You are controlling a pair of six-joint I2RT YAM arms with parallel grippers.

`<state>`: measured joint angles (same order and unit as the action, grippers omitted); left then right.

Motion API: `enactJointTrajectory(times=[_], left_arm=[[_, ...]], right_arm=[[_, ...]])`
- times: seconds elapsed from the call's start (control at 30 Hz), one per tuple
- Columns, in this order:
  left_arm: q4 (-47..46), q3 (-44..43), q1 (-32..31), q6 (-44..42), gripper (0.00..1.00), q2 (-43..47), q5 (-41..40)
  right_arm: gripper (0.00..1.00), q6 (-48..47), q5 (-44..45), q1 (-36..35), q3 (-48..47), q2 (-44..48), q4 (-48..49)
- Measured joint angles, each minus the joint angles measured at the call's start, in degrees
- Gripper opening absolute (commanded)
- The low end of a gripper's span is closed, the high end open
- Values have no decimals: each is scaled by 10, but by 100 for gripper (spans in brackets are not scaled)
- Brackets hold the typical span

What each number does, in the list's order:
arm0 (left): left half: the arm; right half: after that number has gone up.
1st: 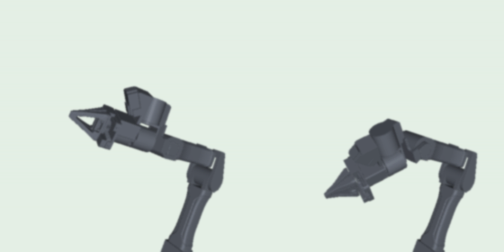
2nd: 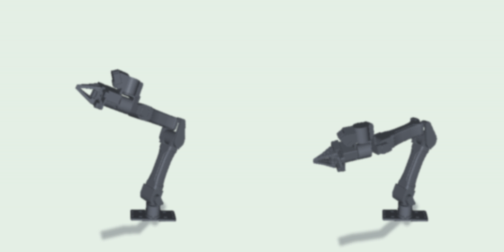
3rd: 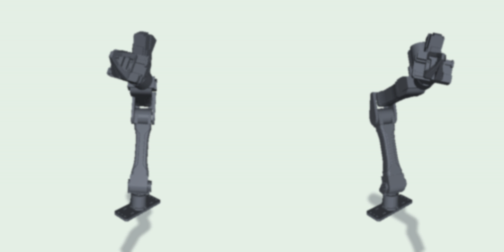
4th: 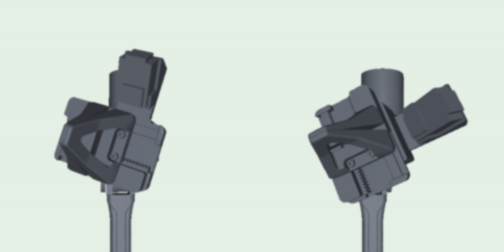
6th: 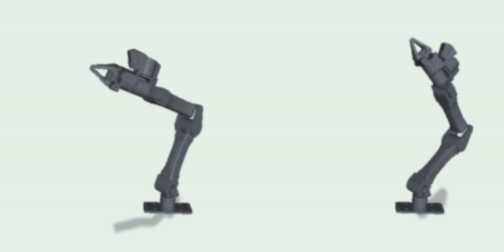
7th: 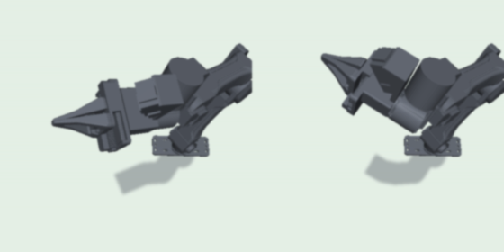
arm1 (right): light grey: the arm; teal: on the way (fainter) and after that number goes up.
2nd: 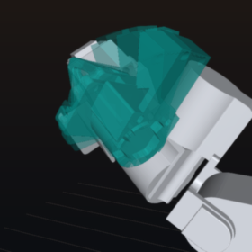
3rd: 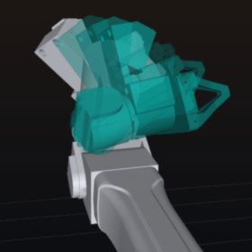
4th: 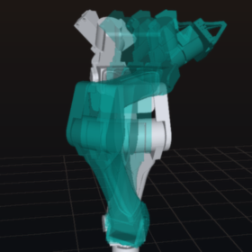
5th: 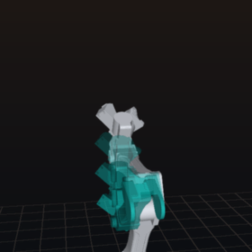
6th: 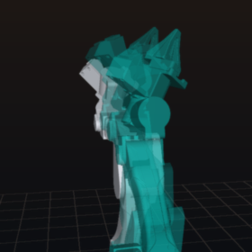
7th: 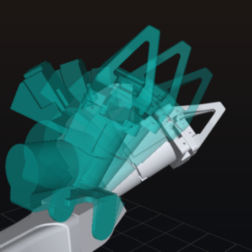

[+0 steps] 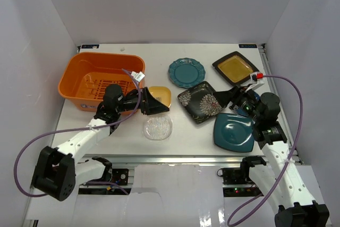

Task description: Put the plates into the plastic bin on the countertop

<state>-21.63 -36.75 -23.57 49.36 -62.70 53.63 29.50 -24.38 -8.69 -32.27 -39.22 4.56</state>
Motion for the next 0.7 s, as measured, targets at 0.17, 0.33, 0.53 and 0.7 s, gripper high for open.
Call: enactJointTrajectory(times=[0.17,0.33,0.53,0.7], left_arm=[[15,15,-58,9,98,-94,-87],[103,-90,-174,-29,98,-177,-261],[110,-104,-189,-19,84,-261,-404],[111,-108,-199,-8,83,-331,-476]], right_arm=[[73,-12,28,0,-18,0,-19],[73,-19,44,0,-18,2,-39],[73,-25,49,0,-8,20,-45],[72,-25,43,0,3,25,-45]])
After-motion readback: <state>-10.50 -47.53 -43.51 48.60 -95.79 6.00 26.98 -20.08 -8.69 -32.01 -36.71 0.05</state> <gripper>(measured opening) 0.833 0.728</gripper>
